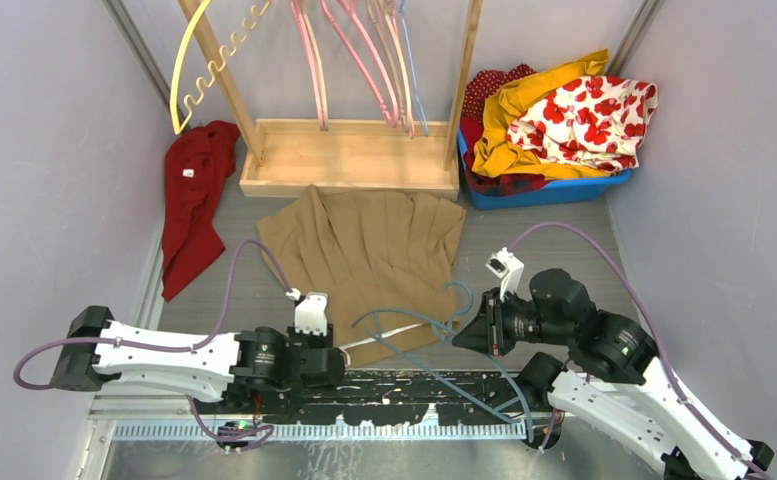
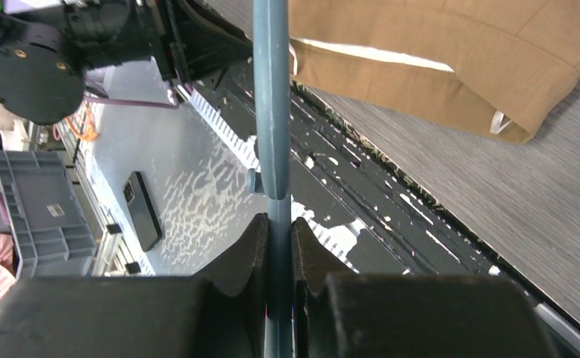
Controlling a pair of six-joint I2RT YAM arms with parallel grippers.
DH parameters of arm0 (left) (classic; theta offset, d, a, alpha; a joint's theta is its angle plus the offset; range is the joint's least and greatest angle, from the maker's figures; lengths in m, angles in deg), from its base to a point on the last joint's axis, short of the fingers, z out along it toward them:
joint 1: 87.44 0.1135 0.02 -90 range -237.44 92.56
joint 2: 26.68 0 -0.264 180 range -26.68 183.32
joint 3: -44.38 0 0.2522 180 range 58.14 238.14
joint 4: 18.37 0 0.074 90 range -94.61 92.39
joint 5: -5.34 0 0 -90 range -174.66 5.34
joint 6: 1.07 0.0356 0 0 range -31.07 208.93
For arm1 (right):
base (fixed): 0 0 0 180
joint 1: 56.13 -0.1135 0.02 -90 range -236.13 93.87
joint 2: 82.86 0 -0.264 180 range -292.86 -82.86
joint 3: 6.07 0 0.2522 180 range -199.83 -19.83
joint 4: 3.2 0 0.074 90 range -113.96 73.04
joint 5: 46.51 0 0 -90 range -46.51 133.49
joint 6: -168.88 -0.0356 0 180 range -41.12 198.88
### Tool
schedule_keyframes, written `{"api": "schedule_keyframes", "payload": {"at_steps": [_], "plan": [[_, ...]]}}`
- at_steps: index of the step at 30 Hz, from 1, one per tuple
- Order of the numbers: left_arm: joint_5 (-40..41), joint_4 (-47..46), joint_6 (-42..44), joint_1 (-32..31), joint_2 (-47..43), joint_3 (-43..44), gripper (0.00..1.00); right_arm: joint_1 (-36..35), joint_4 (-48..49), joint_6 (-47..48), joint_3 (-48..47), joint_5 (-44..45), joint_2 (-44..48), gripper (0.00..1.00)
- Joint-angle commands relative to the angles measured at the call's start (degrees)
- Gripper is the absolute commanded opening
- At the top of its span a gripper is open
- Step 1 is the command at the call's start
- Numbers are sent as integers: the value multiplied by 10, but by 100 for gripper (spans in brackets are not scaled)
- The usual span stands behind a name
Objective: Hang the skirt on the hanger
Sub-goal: Hang the skirt on the hanger.
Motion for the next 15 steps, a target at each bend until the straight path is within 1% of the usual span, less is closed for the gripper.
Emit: {"api": "schedule_keyframes", "payload": {"at_steps": [1,6,8,10,15], "plan": [[30,-71,-26,1,-3,-12,32,-1,69,-33,13,29,30,1],[35,-108,-34,3,20,-24,43,-1,100,-56,47,34,50,1],[37,-108,-42,3,28,-27,43,-1,102,-59,54,43,56,1],[39,-96,-56,3,29,-31,41,-1,104,-64,59,48,60,1],[38,-96,-71,4,2,-55,37,-1,122,-72,75,48,67,1]]}}
